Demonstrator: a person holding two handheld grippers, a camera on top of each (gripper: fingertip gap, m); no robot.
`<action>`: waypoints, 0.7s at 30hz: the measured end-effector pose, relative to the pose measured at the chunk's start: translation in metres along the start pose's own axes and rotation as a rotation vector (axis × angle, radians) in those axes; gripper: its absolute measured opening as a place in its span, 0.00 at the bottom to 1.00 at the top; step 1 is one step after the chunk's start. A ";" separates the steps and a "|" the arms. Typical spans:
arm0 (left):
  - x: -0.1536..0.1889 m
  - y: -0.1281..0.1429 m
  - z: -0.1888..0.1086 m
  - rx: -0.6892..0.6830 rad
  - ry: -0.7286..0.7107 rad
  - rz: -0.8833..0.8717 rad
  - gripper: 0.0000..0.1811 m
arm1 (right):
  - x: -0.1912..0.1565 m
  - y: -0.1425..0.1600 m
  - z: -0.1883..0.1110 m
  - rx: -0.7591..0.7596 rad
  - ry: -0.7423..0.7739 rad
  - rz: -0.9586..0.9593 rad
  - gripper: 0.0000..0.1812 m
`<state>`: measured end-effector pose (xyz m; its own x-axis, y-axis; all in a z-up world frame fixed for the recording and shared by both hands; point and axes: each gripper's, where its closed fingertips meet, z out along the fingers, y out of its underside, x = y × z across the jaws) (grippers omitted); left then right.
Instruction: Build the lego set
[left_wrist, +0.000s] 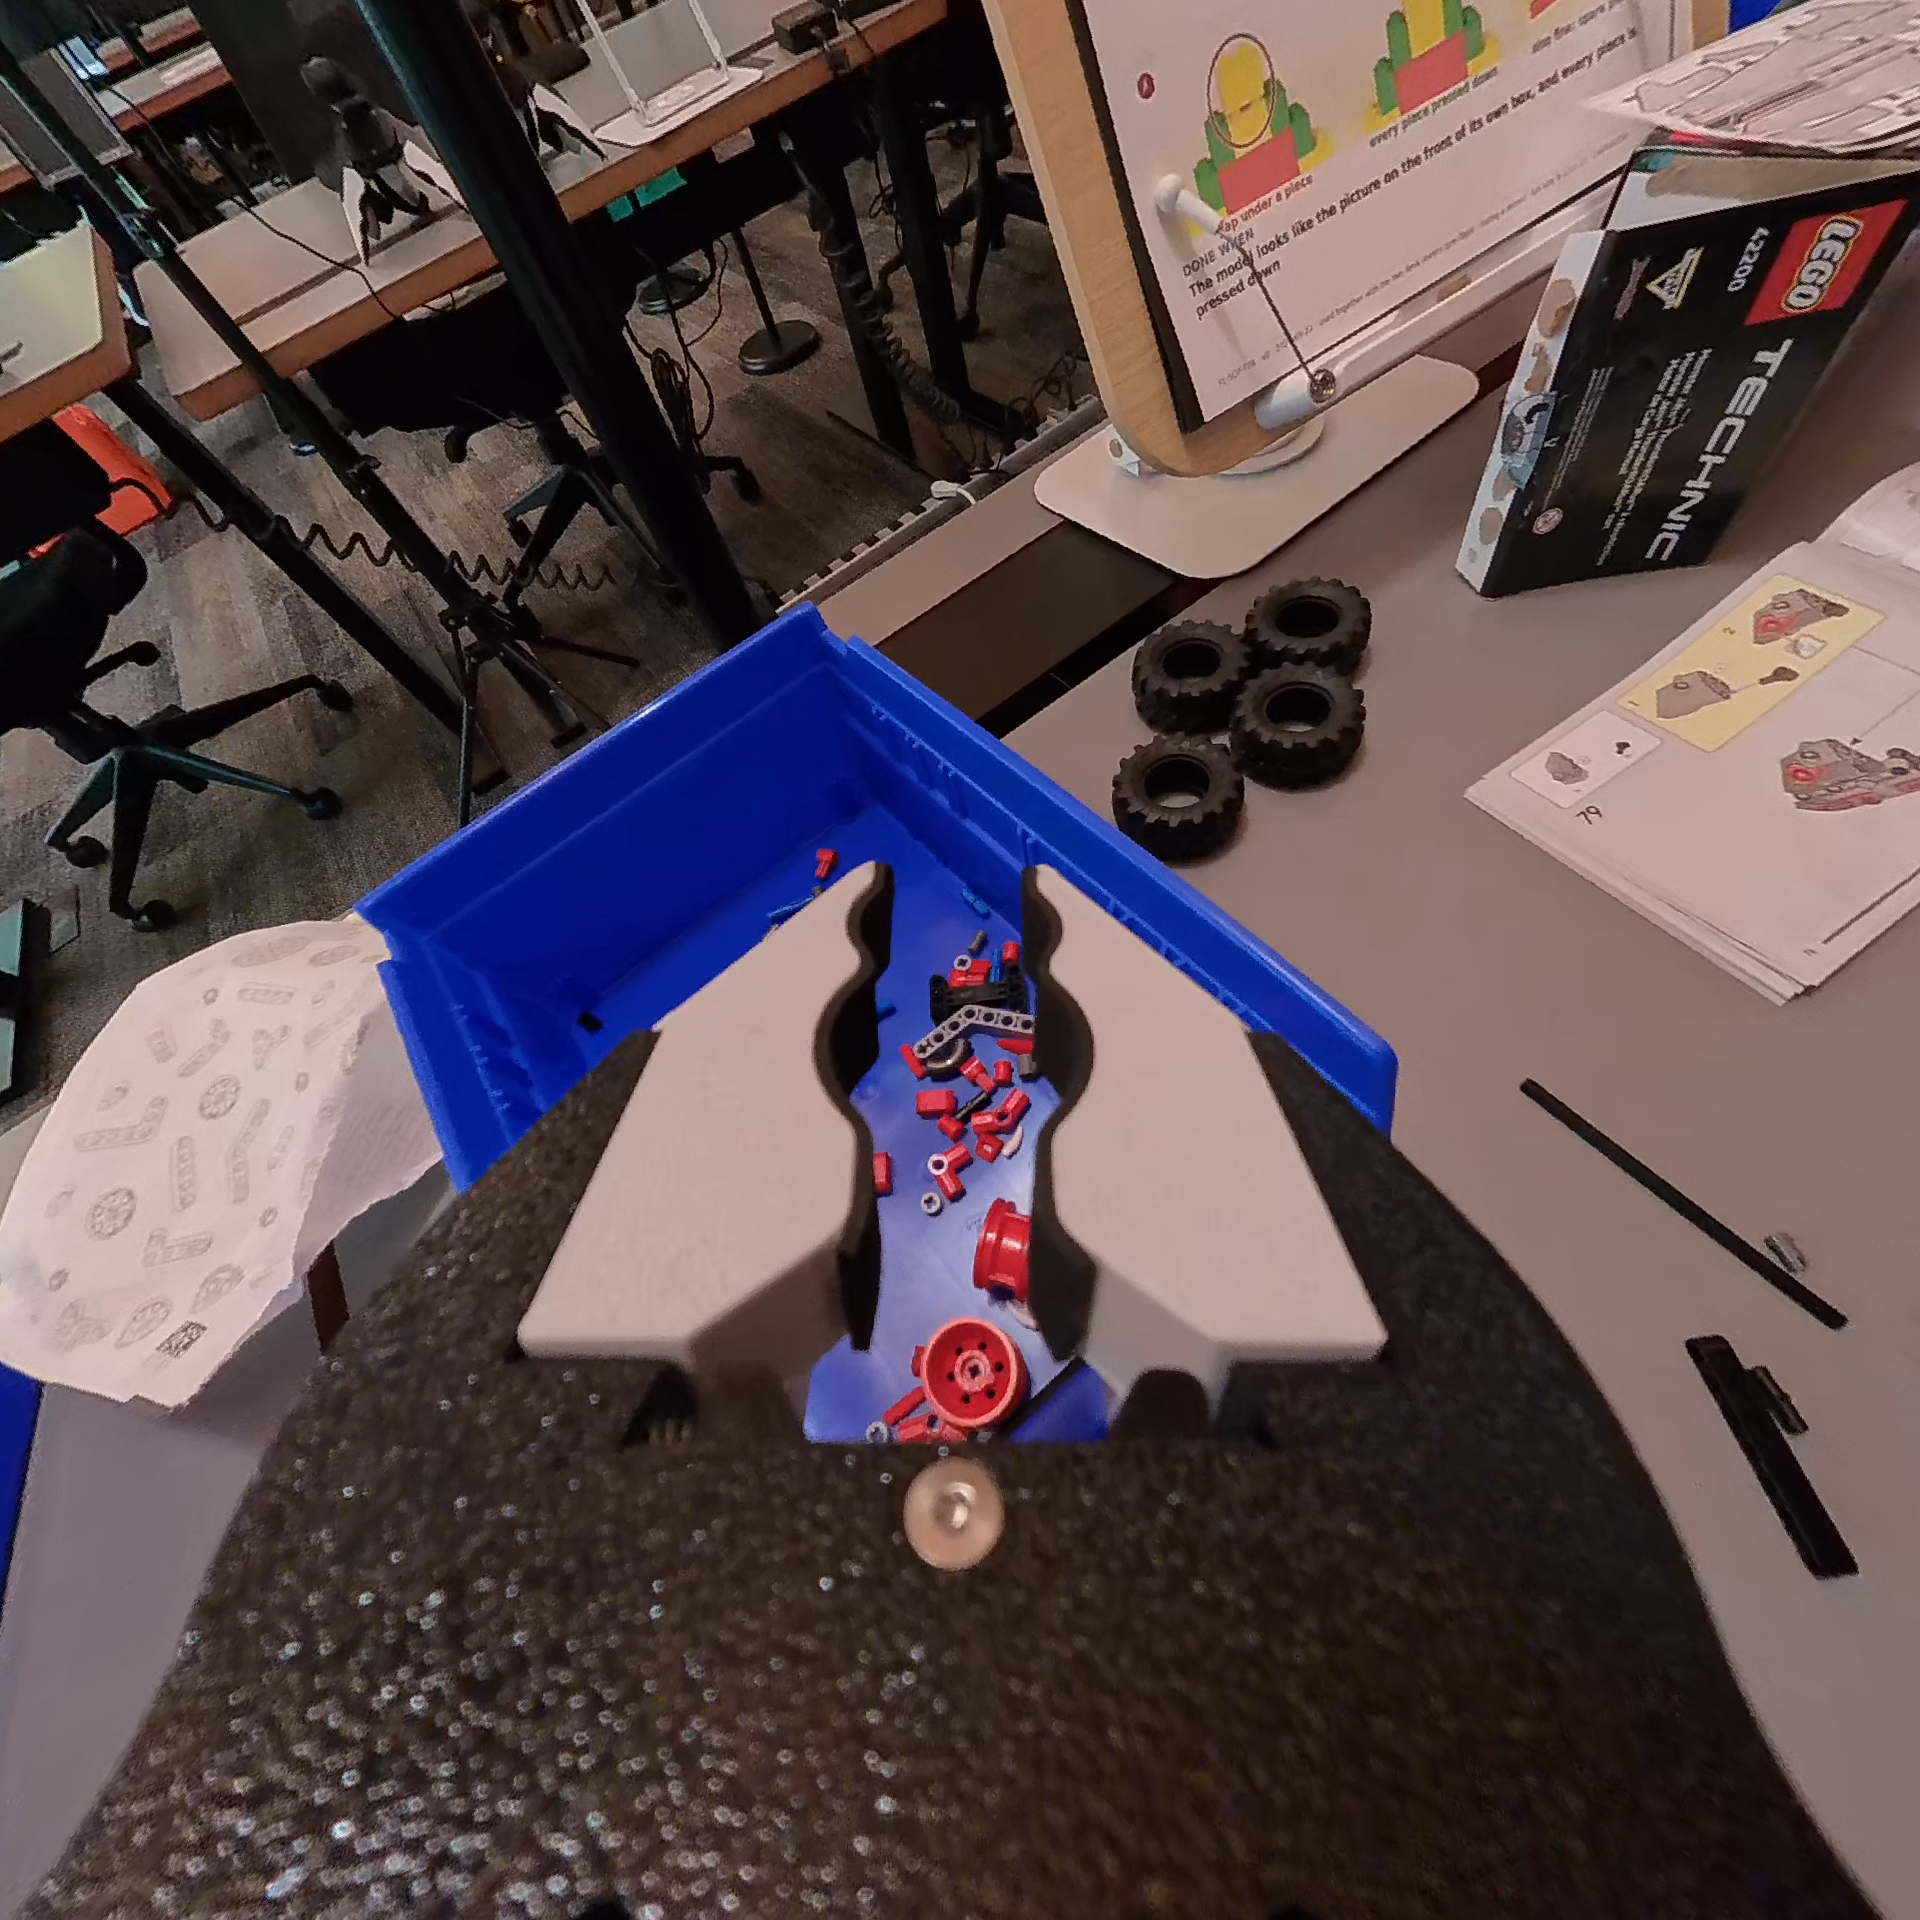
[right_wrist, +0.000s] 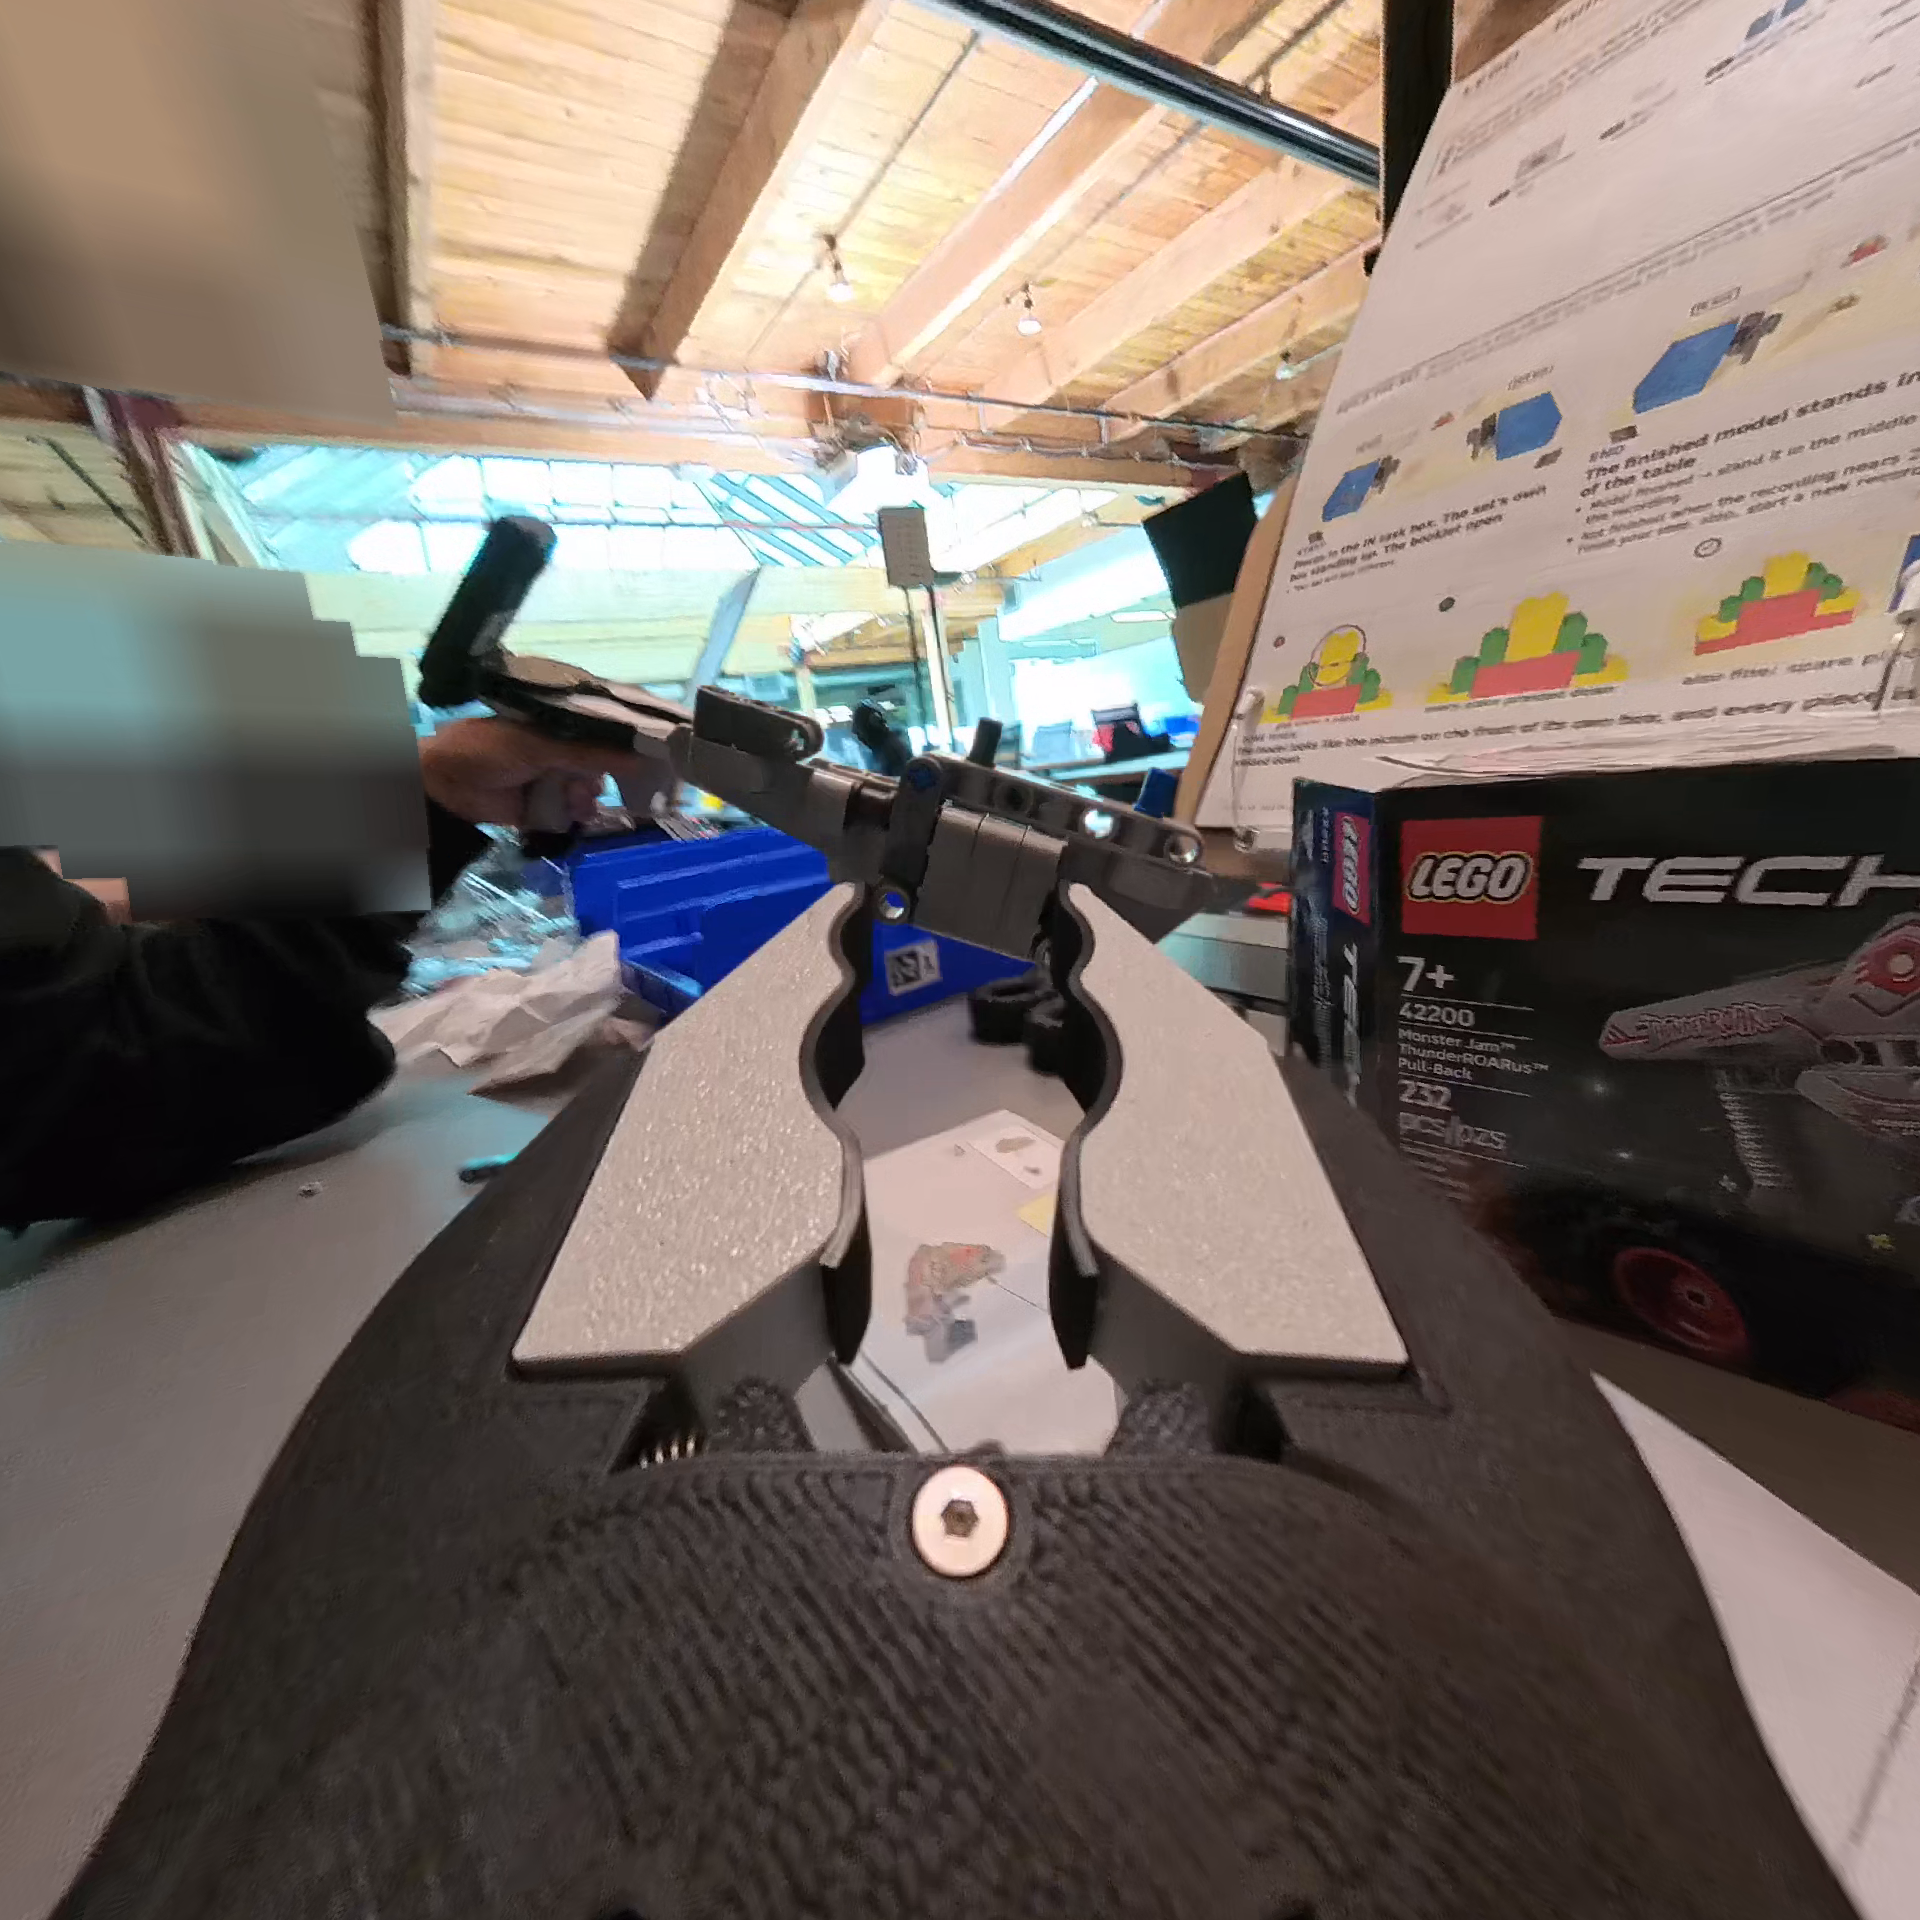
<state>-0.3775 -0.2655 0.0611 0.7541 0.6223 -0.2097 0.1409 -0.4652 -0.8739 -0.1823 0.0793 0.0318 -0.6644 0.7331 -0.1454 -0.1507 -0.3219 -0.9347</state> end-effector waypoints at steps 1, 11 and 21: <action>0.000 0.000 -0.001 0.002 -0.001 -0.002 0.12 | -0.001 -0.003 -0.002 0.029 -0.025 0.044 0.18; -0.005 -0.002 -0.006 0.015 -0.010 -0.005 0.12 | -0.022 -0.035 -0.019 0.328 -0.364 0.448 0.18; -0.001 -0.002 -0.003 0.010 -0.002 0.003 0.12 | -0.021 -0.042 -0.025 0.391 -0.428 0.536 0.18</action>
<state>-0.3765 -0.2675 0.0648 0.7531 0.6225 -0.2129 0.1325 -0.4604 -0.8777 -0.1431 0.0923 0.0656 -0.9314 0.1494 -0.3320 0.0762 -0.8117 -0.5791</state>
